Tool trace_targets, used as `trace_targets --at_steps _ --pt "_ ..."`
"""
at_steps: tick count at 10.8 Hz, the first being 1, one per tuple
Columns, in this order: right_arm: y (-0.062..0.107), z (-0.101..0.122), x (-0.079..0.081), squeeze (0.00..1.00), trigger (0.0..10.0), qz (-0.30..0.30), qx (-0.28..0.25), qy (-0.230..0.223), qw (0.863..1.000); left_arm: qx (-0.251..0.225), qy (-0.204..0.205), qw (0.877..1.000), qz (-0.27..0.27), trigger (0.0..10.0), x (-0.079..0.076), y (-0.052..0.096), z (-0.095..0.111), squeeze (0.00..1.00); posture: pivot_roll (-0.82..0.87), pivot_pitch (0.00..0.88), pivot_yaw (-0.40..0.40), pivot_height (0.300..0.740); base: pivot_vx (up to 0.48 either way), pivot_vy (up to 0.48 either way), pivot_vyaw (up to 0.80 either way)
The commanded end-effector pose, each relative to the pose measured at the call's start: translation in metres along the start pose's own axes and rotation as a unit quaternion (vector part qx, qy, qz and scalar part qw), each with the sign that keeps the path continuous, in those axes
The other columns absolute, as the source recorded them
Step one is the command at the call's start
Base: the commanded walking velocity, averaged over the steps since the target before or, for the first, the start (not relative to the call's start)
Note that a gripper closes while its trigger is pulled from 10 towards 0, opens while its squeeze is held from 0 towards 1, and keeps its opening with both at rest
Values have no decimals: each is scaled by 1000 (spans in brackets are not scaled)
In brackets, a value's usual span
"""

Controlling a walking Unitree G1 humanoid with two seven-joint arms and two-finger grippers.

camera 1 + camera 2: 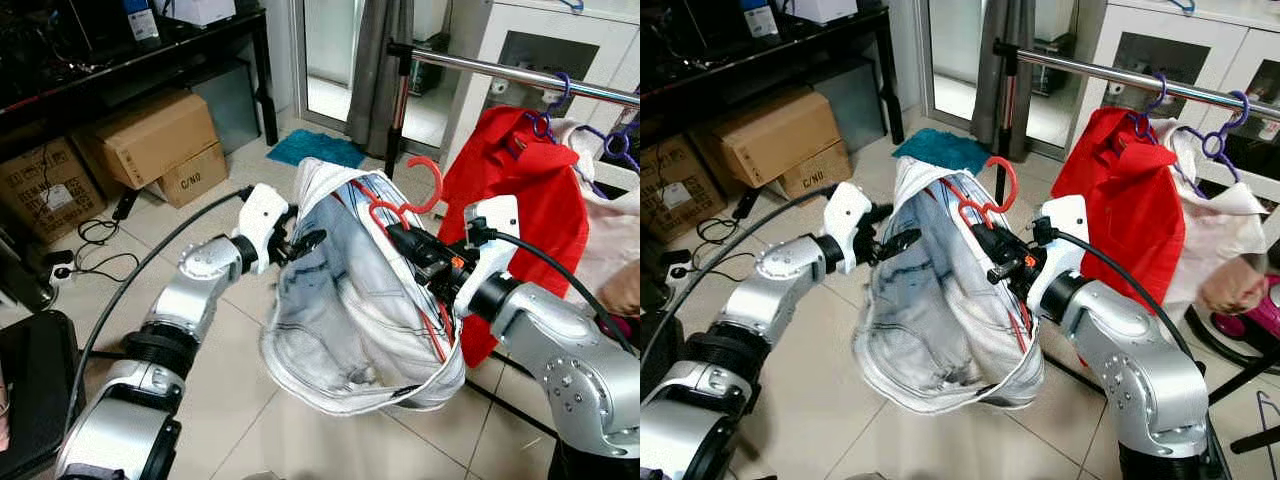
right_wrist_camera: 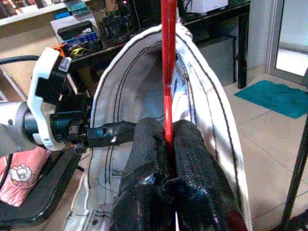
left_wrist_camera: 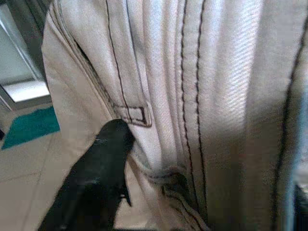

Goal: Hang hanger

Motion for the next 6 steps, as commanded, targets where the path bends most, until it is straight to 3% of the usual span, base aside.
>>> trace_targets --at_steps 1,6 --pt "2 15 14 0 0 33 -29 12 999 -10 -2 1000 -4 0 3 0 5 0 -67 0 51 740 0 0 0" --pt "1 15 18 0 0 43 -29 16 999 -11 -6 1000 -3 0 7 -1 5 0 -66 0 51 740 0 0 0"
Point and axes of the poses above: a point about 5 cm out from each wrist's last joint towards the gripper, its own y axis pointing back from the gripper into the wrist, its own z axis along the axis of the wrist's last joint, x = y × z, the point moved 6 cm from there along -y, pointing out of the wrist towards the gripper, and after that the axes turned 6 degrees about -y, right-handed, at the moved point
